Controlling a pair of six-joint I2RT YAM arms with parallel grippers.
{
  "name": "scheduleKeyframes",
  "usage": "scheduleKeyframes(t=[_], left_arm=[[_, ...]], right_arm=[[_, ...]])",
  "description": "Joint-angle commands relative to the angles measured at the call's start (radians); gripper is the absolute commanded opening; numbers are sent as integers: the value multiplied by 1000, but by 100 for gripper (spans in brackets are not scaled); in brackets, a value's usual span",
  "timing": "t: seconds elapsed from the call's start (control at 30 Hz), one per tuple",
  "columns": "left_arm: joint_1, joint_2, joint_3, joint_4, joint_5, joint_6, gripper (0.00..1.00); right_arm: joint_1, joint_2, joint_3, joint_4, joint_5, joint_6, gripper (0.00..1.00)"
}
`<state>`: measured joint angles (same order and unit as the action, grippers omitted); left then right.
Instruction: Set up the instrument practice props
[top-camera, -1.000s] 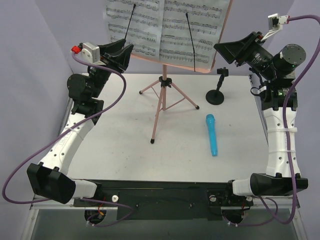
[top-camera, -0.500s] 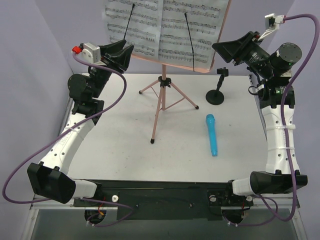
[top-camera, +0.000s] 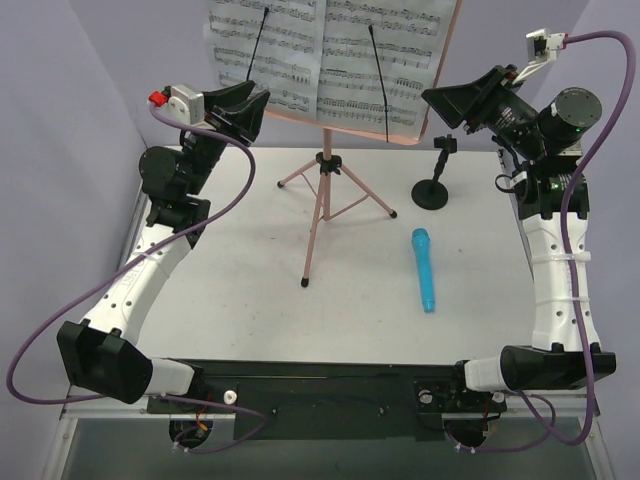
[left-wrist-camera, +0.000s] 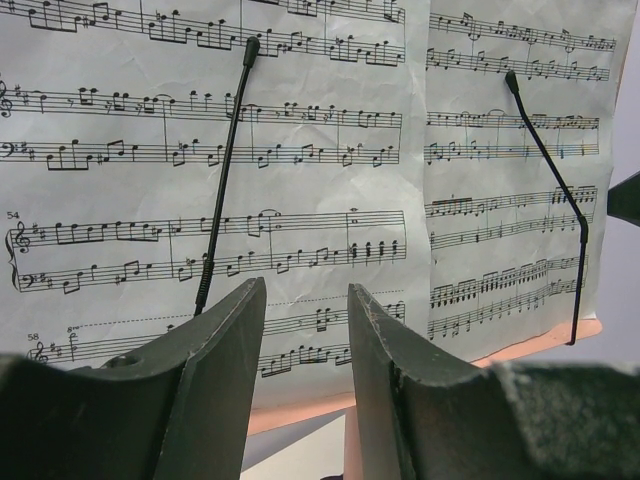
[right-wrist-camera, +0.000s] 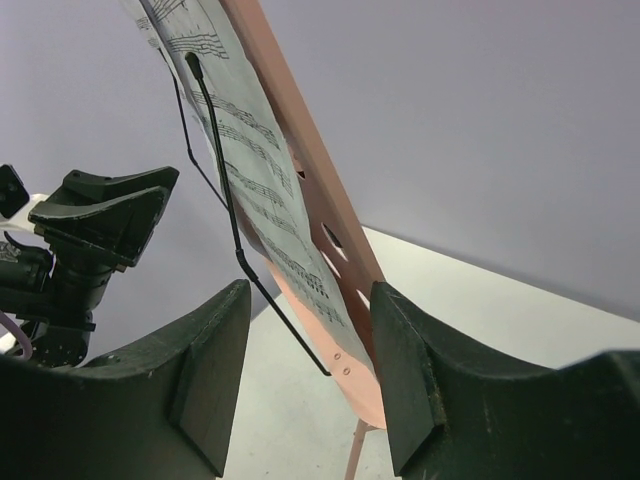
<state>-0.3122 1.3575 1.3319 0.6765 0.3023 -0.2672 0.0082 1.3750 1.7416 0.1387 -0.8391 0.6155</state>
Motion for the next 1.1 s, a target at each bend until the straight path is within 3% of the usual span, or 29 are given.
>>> scheduleKeyframes(t=[0.0, 1.07], left_arm=[[5, -4, 10, 44, 11, -15, 48], [7, -4, 12, 40, 8, -7, 48]], right_arm=[[13, -37, 4, 45, -18, -16, 47], [44, 18, 27, 62, -18, -13, 43]])
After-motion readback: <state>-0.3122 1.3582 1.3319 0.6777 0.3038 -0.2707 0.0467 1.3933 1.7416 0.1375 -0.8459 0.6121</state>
